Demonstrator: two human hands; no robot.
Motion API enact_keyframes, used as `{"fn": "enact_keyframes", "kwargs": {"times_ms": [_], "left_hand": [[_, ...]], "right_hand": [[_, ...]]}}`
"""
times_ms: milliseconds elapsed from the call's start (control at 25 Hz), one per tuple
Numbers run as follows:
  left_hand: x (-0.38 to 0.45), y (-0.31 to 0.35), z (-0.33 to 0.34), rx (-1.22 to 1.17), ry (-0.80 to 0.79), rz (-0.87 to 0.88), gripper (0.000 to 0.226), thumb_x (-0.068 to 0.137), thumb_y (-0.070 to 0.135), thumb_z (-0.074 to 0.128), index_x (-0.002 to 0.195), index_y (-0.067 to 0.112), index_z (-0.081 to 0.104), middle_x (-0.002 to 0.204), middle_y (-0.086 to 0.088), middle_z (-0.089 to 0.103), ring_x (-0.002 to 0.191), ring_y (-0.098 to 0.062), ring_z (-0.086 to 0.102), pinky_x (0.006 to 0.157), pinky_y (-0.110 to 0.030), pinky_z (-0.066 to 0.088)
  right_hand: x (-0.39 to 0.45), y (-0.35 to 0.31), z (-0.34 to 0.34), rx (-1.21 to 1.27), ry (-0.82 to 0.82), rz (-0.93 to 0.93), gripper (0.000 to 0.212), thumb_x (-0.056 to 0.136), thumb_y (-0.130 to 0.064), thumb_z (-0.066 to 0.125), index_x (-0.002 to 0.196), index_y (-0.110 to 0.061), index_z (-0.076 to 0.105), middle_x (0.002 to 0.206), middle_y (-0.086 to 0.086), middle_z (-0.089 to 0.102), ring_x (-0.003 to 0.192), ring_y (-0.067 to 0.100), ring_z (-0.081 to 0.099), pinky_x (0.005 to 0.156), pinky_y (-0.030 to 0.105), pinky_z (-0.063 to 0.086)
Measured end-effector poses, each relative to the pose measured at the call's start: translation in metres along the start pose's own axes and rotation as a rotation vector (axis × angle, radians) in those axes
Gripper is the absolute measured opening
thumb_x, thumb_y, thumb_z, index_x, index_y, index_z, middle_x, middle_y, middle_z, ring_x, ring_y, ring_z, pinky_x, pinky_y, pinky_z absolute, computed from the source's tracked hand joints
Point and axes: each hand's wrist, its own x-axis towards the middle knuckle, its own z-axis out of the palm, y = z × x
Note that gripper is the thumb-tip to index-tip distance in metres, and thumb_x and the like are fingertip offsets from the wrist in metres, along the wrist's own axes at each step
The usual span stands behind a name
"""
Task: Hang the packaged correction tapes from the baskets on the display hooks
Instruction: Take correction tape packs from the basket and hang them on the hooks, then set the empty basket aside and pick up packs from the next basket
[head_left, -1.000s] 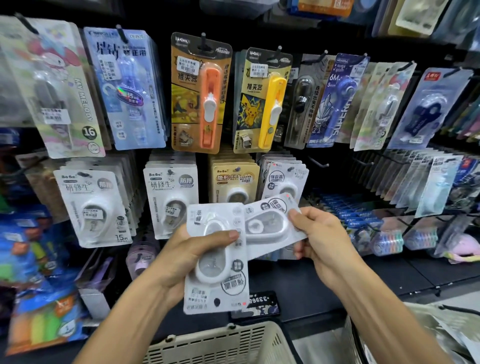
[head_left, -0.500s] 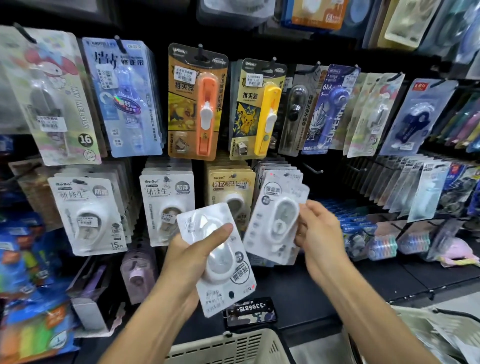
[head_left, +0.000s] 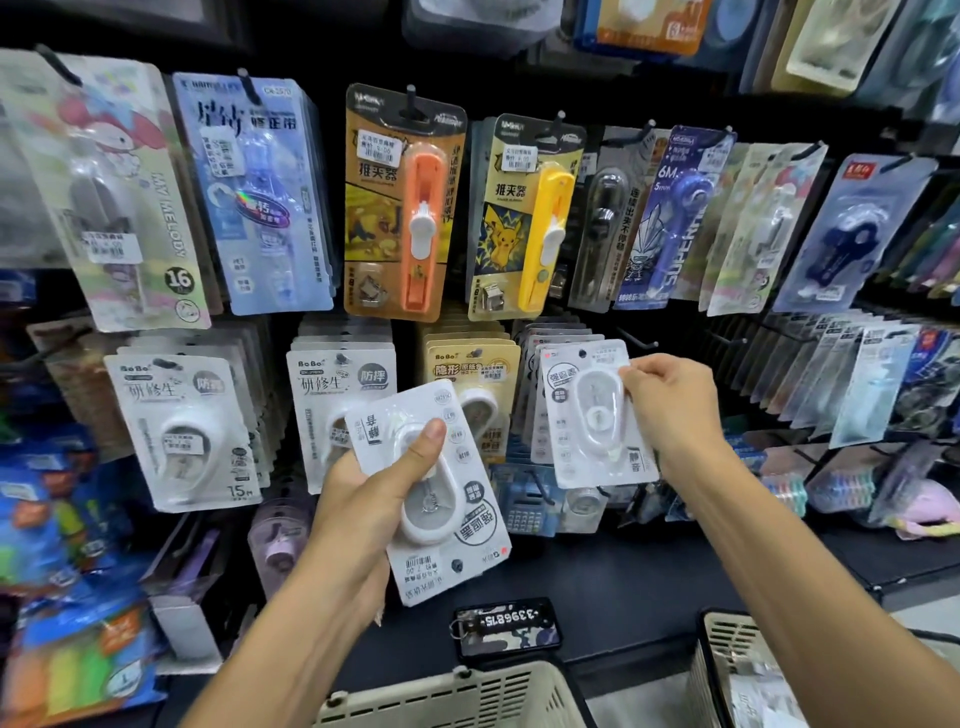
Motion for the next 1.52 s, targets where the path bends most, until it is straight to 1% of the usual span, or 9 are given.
{"fn": "enact_keyframes", "kwargs": {"times_ms": [320, 480, 560, 680, 840, 1000, 1200, 1400, 1520], "left_hand": [[-0.001, 0.008, -0.002, -0.071, -0.061, -0.123, 0.048, 0.078, 0.031, 0.071, 0.121, 0.011, 0.073, 0.111, -0.015, 0.078, 0.099, -0.034, 0.076, 0.086, -0.046, 0.062], [0.002, 0.009, -0.001, -0.215, -0.06, -0.097, 0.043, 0.087, 0.032, 0.065, 0.127, 0.015, 0.068, 0.119, -0.012, 0.076, 0.107, -0.029, 0.075, 0.089, -0.046, 0.058], [0.004, 0.01, 0.001, -0.367, -0.05, -0.09, 0.041, 0.09, 0.031, 0.06, 0.129, 0.017, 0.065, 0.122, -0.013, 0.075, 0.11, -0.029, 0.074, 0.093, -0.051, 0.055], [0.005, 0.007, 0.006, -0.573, -0.039, -0.055, 0.039, 0.089, 0.026, 0.06, 0.126, 0.015, 0.064, 0.12, -0.013, 0.076, 0.111, -0.028, 0.073, 0.098, -0.052, 0.051], [-0.003, -0.008, 0.016, -0.204, 0.008, -0.046, 0.056, 0.06, 0.014, 0.081, 0.115, 0.016, 0.07, 0.11, -0.007, 0.079, 0.096, -0.018, 0.077, 0.086, -0.04, 0.056], [-0.01, -0.022, 0.025, -0.066, -0.052, -0.079, 0.066, 0.048, 0.02, 0.087, 0.111, 0.017, 0.071, 0.103, -0.004, 0.081, 0.086, -0.017, 0.078, 0.067, -0.031, 0.063], [-0.01, -0.026, 0.028, 0.134, -0.106, -0.07, 0.048, 0.063, 0.03, 0.086, 0.108, 0.02, 0.075, 0.098, -0.001, 0.081, 0.079, -0.012, 0.076, 0.062, -0.023, 0.06], [0.003, -0.018, 0.011, 0.486, 0.017, -0.031, 0.025, 0.08, 0.024, 0.084, 0.099, 0.024, 0.068, 0.095, 0.001, 0.077, 0.083, -0.008, 0.07, 0.069, -0.024, 0.047], [0.009, -0.009, -0.002, 0.555, 0.073, 0.004, 0.022, 0.085, 0.024, 0.08, 0.101, 0.029, 0.066, 0.101, 0.004, 0.075, 0.093, -0.01, 0.069, 0.074, -0.029, 0.048]], "right_hand": [[0.007, 0.0, 0.002, -0.107, -0.015, 0.031, 0.015, 0.096, -0.017, 0.061, 0.088, -0.012, 0.072, 0.065, 0.0, 0.062, 0.058, 0.02, 0.052, 0.062, 0.034, 0.045], [-0.015, -0.009, 0.004, -0.311, 0.033, -0.116, 0.024, 0.096, -0.03, 0.062, 0.117, -0.021, 0.054, 0.117, 0.0, 0.06, 0.097, 0.023, 0.059, 0.083, 0.042, 0.05], [-0.049, -0.014, 0.008, -0.003, -0.24, -0.132, 0.022, 0.089, -0.037, 0.067, 0.107, -0.028, 0.059, 0.11, -0.003, 0.068, 0.092, 0.017, 0.067, 0.074, 0.034, 0.054], [-0.106, -0.003, 0.024, 0.388, -0.894, 0.176, 0.031, 0.081, -0.029, 0.079, 0.108, -0.019, 0.068, 0.097, 0.002, 0.077, 0.078, 0.021, 0.074, 0.06, 0.028, 0.058], [-0.115, 0.006, 0.031, 0.847, -0.509, 0.396, 0.026, 0.08, -0.016, 0.073, 0.103, -0.006, 0.068, 0.087, 0.006, 0.073, 0.062, 0.011, 0.063, 0.055, 0.023, 0.054], [-0.114, 0.009, 0.026, 1.068, -0.446, 0.395, 0.047, 0.087, -0.032, 0.065, 0.129, -0.011, 0.064, 0.124, 0.013, 0.071, 0.112, 0.028, 0.067, 0.1, 0.045, 0.049], [-0.116, 0.012, 0.029, 0.929, -0.575, 0.225, 0.053, 0.087, -0.02, 0.071, 0.137, -0.014, 0.054, 0.129, 0.013, 0.068, 0.119, 0.031, 0.065, 0.093, 0.041, 0.054], [-0.058, 0.006, 0.005, 0.569, -0.254, 0.13, 0.034, 0.095, -0.022, 0.067, 0.129, -0.025, 0.062, 0.106, -0.003, 0.078, 0.094, 0.02, 0.076, 0.078, 0.046, 0.062], [-0.031, 0.012, -0.008, 0.415, -0.265, 0.092, 0.03, 0.098, -0.021, 0.064, 0.126, -0.033, 0.066, 0.097, -0.007, 0.079, 0.088, 0.015, 0.076, 0.071, 0.037, 0.063]]}}
